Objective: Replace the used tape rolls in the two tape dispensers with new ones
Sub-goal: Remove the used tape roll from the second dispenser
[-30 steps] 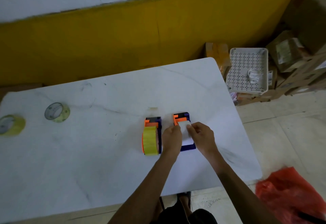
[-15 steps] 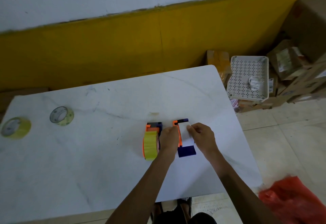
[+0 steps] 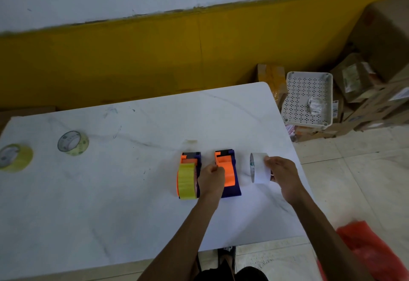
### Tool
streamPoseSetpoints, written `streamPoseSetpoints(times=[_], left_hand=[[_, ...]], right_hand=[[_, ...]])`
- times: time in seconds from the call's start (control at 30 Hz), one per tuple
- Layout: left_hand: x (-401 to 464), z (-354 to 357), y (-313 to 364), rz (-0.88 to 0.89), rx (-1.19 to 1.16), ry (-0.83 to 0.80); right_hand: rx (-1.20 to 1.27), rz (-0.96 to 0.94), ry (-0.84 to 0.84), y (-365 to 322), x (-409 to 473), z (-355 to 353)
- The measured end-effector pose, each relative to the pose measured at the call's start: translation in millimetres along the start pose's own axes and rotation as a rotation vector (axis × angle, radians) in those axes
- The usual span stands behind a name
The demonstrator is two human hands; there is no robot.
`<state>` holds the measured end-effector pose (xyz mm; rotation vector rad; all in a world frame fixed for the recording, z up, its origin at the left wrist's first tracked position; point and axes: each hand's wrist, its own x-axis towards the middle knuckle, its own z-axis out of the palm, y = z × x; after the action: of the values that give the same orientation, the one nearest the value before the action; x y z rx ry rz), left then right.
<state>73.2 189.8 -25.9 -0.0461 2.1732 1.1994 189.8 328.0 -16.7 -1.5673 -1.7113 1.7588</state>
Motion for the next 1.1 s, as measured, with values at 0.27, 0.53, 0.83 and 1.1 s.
streamPoseSetpoints(times=[0.27,0.53,0.83,1.1], left_hand=[[-5,9,-40,-0.003,0.087,-0.010],[-5,3,-33,0.075,0.268,0.046],[-17,-49,47,0.366,-0.047,0.069],[0,-162,43,0.448,-0.039,0.190]], right_hand=[[0.024,-0.018,-0.064,-6,-8,10],[0.058,-0.028,-0.073,-21,-12,12],[0.152,-0.151,-0.246,-72,-35,76],[0.209,-0.222,-0.372,-108,-84,191]])
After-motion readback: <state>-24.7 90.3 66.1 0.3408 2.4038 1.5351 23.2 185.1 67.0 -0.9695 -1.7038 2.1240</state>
